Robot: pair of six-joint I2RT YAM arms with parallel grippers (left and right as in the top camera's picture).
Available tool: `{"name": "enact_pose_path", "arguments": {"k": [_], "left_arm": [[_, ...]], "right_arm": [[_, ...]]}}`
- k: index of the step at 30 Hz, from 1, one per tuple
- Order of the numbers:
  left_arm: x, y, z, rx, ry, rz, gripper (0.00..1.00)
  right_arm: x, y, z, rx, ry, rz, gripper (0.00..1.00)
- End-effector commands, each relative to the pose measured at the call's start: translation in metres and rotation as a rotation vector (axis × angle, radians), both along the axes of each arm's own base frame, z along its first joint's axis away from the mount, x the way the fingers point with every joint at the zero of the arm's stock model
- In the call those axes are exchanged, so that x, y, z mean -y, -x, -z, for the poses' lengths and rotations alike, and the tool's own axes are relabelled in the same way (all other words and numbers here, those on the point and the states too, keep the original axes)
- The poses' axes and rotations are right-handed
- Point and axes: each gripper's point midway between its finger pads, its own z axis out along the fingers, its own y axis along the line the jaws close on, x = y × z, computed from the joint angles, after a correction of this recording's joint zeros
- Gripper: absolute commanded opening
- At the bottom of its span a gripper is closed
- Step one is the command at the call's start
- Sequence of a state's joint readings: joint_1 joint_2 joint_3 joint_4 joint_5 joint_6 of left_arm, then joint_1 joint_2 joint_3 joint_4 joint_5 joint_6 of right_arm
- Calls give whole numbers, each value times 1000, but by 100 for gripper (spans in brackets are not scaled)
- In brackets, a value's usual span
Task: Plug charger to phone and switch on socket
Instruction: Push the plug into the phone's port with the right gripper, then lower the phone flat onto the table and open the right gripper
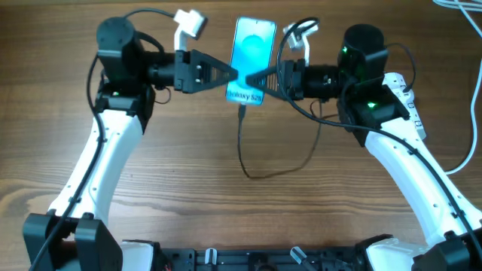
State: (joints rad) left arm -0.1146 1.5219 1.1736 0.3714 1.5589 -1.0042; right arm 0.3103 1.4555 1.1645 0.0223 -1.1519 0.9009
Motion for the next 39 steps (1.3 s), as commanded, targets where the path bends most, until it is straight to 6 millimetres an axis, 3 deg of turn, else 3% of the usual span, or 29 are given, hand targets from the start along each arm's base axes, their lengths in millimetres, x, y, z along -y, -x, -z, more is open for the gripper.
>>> {"name": "enact_pose_path", "arguments": {"k": [1,5,11,13,16,18,21,23,31,39], "left_arm": [[-27,-13,-2,32,2,-66,100],[-46,-23,1,23,1,-124,100],[-50,-36,22,-22,-19,-211,100],[-54,-50,47,-98,-80,-327,100],[-73,-70,105,-256,-292,-567,100],[-101,-75,150,-384,-503,-756,100],[-139,-68,191,-482,-743,-931,100],[-149,-64,198,-501,-800,-966,100],[-150,-63,200,-505,-809,-971,100],[-150,-63,200,-505,-809,-971,100]], "right_arm": [[3,14,36,6,91,-66,4],[14,11,87,-5,272,-14,4],[39,-1,161,-49,558,55,4],[39,-1,177,-74,579,30,4],[38,-2,204,-141,602,4,4],[38,-2,223,-180,620,-15,4],[38,0,254,-252,642,-45,4],[38,1,266,-281,648,-54,4],[36,5,301,-365,647,-86,4],[33,-5,302,-322,634,-73,5]]}}
